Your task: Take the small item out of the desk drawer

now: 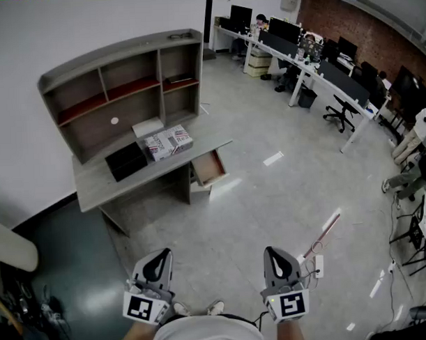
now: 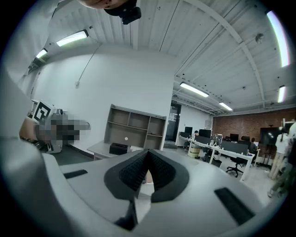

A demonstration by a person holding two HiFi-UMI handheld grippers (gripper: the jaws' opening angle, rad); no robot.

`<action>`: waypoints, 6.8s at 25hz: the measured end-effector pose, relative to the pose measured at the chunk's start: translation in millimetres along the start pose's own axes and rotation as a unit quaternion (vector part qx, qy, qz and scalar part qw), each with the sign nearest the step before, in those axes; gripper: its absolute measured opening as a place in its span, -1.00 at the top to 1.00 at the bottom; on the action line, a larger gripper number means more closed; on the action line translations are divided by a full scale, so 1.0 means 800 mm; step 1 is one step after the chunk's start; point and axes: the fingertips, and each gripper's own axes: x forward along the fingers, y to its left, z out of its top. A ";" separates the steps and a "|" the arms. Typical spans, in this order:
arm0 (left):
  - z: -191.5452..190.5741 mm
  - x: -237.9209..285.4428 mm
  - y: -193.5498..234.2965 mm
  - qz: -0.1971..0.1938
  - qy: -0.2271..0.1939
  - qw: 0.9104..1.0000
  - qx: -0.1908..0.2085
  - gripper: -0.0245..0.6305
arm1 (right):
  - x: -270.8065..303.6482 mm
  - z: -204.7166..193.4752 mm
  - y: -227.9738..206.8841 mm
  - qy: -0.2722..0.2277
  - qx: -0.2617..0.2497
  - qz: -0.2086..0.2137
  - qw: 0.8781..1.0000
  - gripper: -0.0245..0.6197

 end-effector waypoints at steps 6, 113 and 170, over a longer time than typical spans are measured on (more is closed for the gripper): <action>-0.001 0.005 -0.012 0.014 0.001 1.000 0.001 0.87 | -0.003 -0.010 -0.012 0.001 -0.001 0.016 1.000 0.86; -0.269 0.451 0.205 0.182 0.200 0.958 -0.096 0.87 | 0.714 -0.584 -0.092 0.313 -0.395 0.383 0.774 0.23; -0.174 0.420 0.258 0.168 0.126 0.976 -0.055 0.87 | 0.732 -0.367 -0.128 0.283 -0.092 0.235 0.925 0.85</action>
